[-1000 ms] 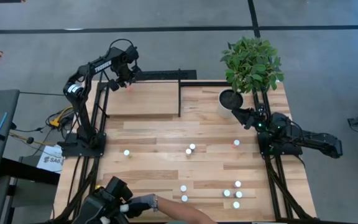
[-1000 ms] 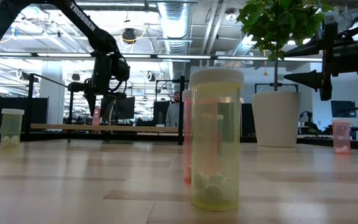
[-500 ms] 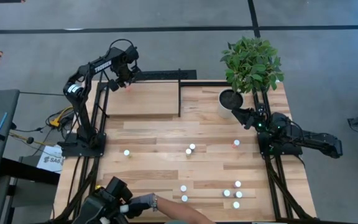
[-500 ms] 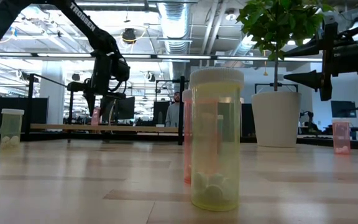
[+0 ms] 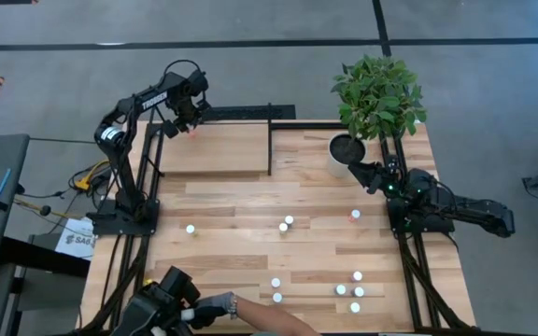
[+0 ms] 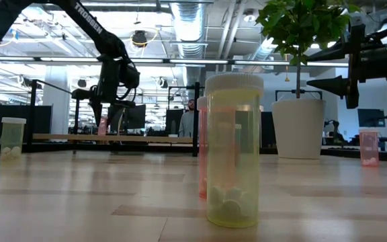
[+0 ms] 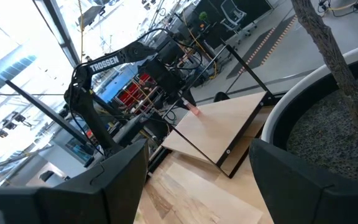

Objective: Pick and place medicine bottles onto shelf by color
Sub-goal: Put the pink pill bottle on the shelf, then put the yellow pill bottle on the shelf

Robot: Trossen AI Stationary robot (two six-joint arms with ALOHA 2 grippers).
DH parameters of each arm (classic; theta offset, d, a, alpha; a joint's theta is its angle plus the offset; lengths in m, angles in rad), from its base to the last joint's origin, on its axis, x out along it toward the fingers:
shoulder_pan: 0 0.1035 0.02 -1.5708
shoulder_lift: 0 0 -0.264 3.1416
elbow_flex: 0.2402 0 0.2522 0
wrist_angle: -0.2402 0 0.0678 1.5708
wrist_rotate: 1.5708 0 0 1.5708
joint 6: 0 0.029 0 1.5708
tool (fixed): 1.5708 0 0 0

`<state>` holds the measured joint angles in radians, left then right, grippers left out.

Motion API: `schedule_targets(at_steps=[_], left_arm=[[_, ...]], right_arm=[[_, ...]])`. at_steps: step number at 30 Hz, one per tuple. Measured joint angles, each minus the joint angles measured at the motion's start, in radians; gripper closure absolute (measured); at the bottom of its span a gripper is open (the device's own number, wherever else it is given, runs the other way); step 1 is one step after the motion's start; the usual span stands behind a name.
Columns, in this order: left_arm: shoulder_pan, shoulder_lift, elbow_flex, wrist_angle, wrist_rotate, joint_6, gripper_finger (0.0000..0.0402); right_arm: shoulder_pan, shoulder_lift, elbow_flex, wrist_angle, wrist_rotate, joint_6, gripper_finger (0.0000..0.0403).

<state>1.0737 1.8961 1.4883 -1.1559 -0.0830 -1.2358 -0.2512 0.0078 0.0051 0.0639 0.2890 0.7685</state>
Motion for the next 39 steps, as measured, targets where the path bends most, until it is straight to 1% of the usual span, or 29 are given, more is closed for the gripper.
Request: schedule_targets(at_steps=[8, 10, 13, 18, 21, 26, 32, 36, 39], left_arm=[[0.000, 0.002, -0.001, 0.003, -0.001, 0.000, 0.0304], [0.000, 0.002, -0.002, 0.004, -0.004, 0.001, 0.0298], [0.000, 0.011, -0.007, 0.004, -0.003, 0.001, 0.0275], [-0.001, 0.008, -0.006, 0.004, 0.000, 0.001, 0.0222], [-0.001, 0.008, 0.001, -0.002, 0.021, 0.010, 0.0194], [-0.001, 0.007, 0.024, -0.034, 0.052, 0.027, 0.0164], [-0.014, 0.006, 0.072, -0.118, 0.052, 0.027, 0.0154], [-0.045, 0.005, 0.114, -0.185, 0.069, 0.020, 0.0154], [-0.070, 0.005, 0.133, -0.195, 0.097, 0.025, 0.0154]], right_arm=[[0.000, 0.000, 0.000, 0.000, 0.000, 0.000, 0.0100], [0.000, 0.000, 0.000, 0.000, 0.000, 0.000, 0.0100], [0.000, 0.000, 0.000, 0.000, 0.000, 0.000, 0.0100], [0.000, 0.000, 0.000, 0.000, 0.000, 0.000, 0.0100], [0.000, 0.000, 0.000, 0.000, 0.000, 0.000, 0.0100], [0.000, 0.000, 0.000, 0.000, 0.000, 0.000, 0.0100], [0.000, 0.000, 0.000, 0.000, 0.000, 0.000, 0.0100], [0.000, 0.000, 0.000, 0.000, 0.000, 0.000, 0.0100], [0.000, 0.000, 0.000, 0.000, 0.000, 0.000, 0.0100]])
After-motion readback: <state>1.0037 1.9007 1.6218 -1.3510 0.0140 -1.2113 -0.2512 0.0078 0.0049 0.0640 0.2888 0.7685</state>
